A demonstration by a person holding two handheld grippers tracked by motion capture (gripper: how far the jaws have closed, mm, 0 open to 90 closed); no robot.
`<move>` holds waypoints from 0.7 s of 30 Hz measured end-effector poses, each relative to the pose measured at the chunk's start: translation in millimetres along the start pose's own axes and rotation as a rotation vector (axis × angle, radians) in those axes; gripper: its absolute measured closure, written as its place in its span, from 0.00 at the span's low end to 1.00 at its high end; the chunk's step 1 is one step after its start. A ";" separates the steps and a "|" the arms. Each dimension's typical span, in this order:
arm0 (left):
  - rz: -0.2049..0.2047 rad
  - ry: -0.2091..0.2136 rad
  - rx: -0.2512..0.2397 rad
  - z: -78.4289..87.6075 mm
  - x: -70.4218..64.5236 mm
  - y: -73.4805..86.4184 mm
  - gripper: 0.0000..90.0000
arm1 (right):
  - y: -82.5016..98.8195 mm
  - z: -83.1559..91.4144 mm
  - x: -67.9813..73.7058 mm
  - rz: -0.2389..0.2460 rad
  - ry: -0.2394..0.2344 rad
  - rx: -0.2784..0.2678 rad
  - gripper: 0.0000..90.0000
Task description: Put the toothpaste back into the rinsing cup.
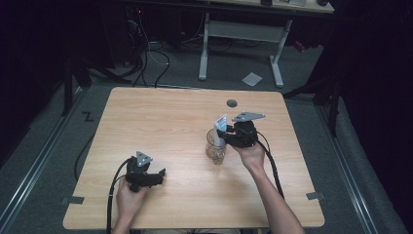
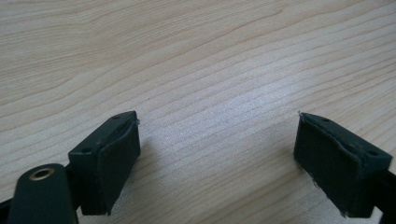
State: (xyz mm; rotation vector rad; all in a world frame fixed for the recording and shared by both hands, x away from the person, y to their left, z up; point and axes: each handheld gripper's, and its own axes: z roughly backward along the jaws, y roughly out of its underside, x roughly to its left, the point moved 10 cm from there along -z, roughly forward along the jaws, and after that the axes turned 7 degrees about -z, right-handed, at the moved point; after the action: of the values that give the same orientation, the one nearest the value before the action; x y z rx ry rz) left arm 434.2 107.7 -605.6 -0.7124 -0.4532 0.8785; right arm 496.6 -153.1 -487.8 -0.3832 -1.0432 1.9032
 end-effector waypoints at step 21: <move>0.001 0.000 0.000 -0.1 0.0 0.0 0.16 | 13.4 -5.4 2.1 0.037 0.018 0.032 0.64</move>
State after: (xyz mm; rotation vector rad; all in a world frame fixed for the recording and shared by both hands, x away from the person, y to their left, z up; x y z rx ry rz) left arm 434.3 107.6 -605.6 -0.7127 -0.4531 0.8791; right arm 491.2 -151.7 -501.3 -0.4031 -0.9991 1.9432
